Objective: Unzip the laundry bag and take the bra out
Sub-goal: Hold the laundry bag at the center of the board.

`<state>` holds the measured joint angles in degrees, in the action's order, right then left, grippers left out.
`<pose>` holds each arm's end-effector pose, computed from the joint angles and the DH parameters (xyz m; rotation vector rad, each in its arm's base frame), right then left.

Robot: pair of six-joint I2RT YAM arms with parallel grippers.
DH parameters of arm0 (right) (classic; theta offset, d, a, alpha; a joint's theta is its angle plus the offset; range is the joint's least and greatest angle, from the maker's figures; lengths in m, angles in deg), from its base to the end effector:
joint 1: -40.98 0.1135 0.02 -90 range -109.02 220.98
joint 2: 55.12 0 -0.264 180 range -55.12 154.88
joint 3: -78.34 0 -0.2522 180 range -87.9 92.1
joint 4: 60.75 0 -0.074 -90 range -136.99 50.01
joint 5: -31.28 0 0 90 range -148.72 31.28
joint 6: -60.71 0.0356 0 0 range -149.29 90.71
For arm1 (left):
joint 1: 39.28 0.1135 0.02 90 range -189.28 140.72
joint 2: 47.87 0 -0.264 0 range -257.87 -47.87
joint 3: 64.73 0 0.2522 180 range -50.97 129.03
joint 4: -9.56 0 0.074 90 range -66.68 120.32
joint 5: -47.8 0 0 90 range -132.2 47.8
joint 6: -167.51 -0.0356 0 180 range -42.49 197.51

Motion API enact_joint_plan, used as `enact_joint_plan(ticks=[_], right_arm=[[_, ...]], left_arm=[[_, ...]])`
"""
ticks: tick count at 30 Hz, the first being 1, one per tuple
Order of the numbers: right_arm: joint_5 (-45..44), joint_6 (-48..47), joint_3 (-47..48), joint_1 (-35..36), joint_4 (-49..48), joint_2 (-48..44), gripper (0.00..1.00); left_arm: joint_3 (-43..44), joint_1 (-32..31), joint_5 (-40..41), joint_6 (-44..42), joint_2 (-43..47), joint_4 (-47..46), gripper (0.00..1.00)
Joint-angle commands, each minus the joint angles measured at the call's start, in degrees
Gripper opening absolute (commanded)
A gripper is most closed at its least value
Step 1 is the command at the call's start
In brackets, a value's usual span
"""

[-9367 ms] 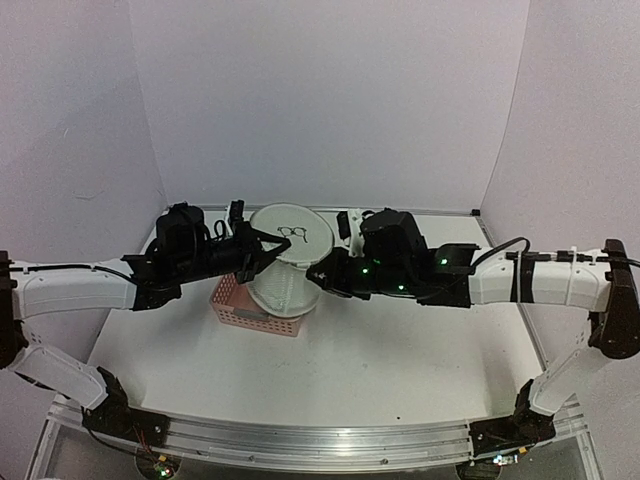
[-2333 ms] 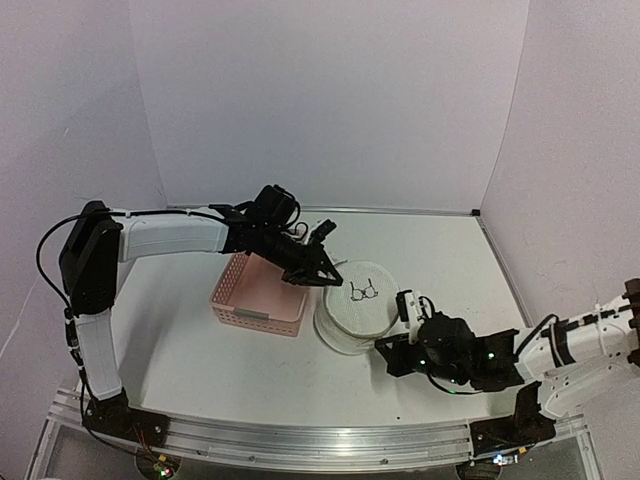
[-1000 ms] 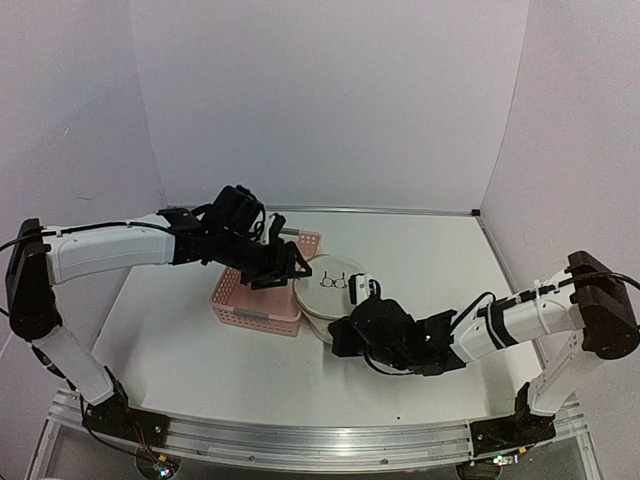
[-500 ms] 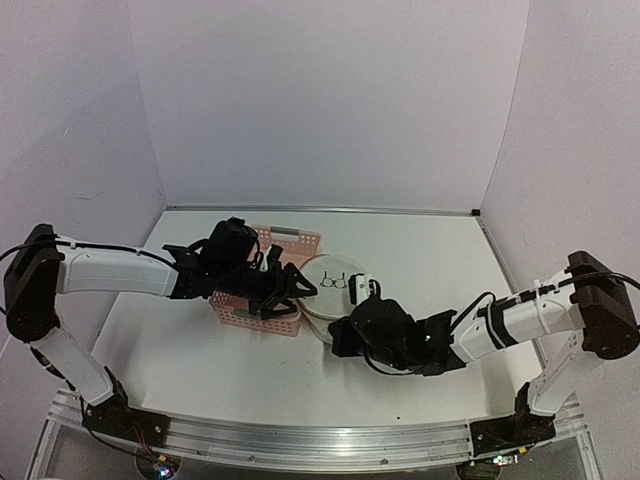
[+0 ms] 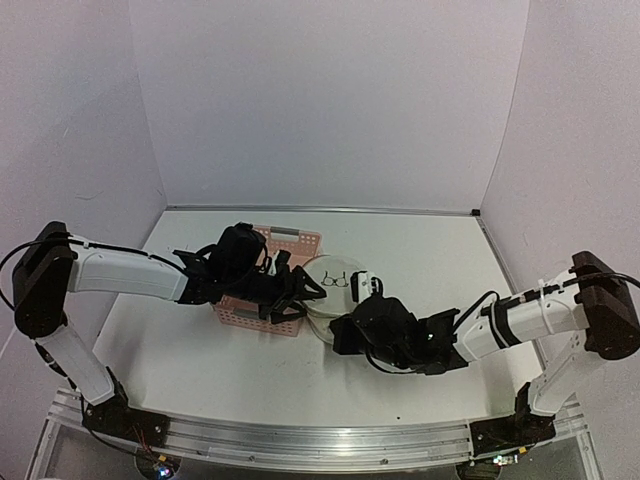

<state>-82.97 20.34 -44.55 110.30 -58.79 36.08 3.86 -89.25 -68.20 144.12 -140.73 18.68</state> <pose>0.1269 0.2947 0.1734 -0.1403 2.2270 0.7305 0.2142 -0.2792 0.2152 -0.0558 2.5937 -1.4920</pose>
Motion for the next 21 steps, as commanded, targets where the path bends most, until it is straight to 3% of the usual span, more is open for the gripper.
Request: enact_joint_plan(ticks=[1,15,18,21], right_arm=[[-1.9,0.6,0.1,0.2,-1.3,-2.4,0.00],[-1.5,0.7,-1.0,0.2,-2.1,-3.4,0.00],[-1.2,0.7,-1.3,0.2,-2.4,-3.5,0.00],[-1.0,0.7,-1.6,0.2,-2.5,-3.8,0.00]], left_arm=[[-0.2,-0.5,-0.2,1.5,0.4,-3.0,0.67],[2.0,-1.1,0.4,1.4,-3.2,-3.0,0.66],[2.5,-1.1,1.1,1.1,-3.8,-3.2,0.61],[3.7,-1.1,1.6,0.7,-4.3,-3.2,0.51]])
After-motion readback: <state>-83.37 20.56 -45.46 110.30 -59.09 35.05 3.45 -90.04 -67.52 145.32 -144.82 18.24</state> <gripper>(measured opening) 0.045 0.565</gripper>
